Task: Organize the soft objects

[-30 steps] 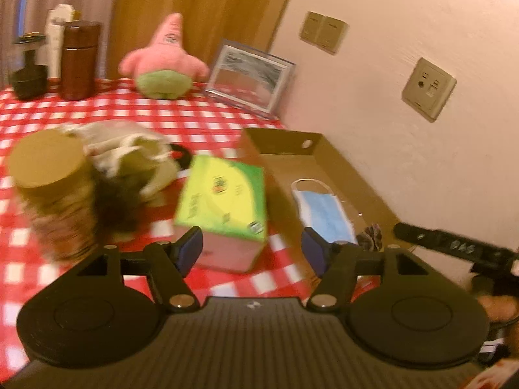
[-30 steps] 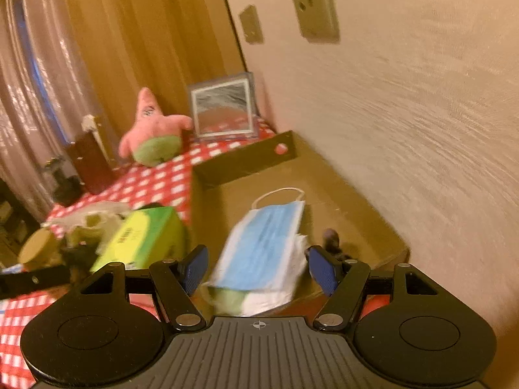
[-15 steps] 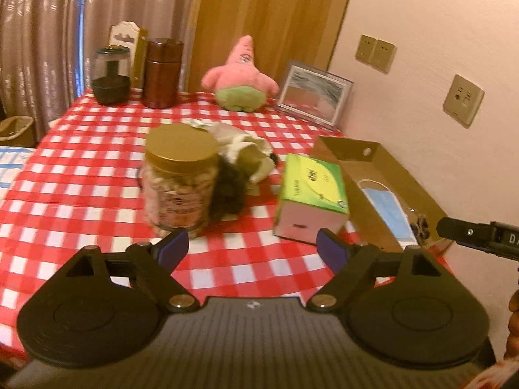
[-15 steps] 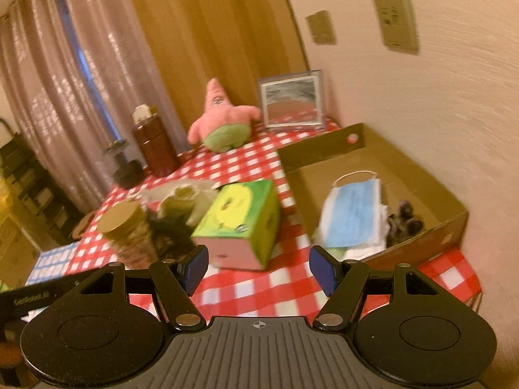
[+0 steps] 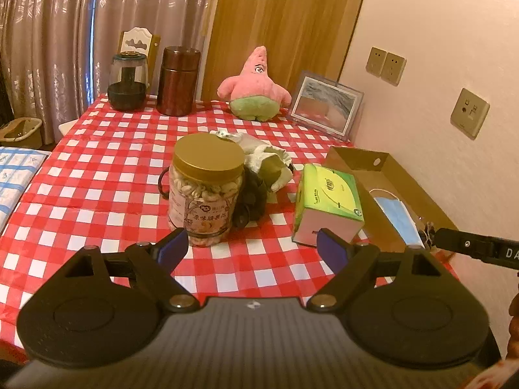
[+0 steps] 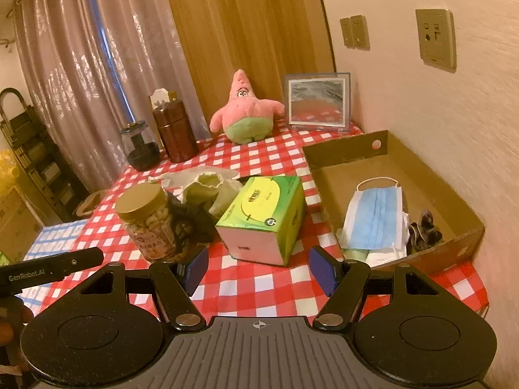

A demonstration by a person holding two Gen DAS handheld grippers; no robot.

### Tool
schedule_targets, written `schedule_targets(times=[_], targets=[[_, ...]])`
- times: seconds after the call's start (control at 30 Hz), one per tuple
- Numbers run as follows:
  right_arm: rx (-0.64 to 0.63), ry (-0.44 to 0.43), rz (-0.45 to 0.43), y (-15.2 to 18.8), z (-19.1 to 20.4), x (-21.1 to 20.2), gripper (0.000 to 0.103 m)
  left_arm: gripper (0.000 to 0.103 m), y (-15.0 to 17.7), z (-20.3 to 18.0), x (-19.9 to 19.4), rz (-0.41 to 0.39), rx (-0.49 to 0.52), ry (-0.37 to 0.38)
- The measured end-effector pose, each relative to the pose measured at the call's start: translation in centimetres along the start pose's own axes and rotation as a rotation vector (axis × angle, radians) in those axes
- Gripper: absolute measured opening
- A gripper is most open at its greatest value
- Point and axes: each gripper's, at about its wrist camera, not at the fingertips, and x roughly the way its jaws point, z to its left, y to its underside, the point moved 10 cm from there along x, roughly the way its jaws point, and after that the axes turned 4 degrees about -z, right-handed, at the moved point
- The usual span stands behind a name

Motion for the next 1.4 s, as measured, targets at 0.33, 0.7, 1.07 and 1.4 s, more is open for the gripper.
schedule_targets(times=[0.33,0.7,1.07,1.4], targets=[[-0.035,-0.005,0.011,-0.2,0.2,0.8,0.069,0.085,-1.4,-0.2,1.1,0.029,0.104,0.04],[-0.141,-0.051,0.014,-2.7,1.7,3.9,0.069,0.084,-6.2,0.1,5.0,0.107,0.293,0.111],[-0.266,-0.087,0.047,-5.4,2.3,10.0,0.069,0.082,-10.8,-0.7,13.4,0.205,0.493,0.154],[-0.321,-0.096,0.078,-6.3,2.4,15.3,0.069,0.07,-10.8,-1.8,21.8,0.366,0.661,0.2]])
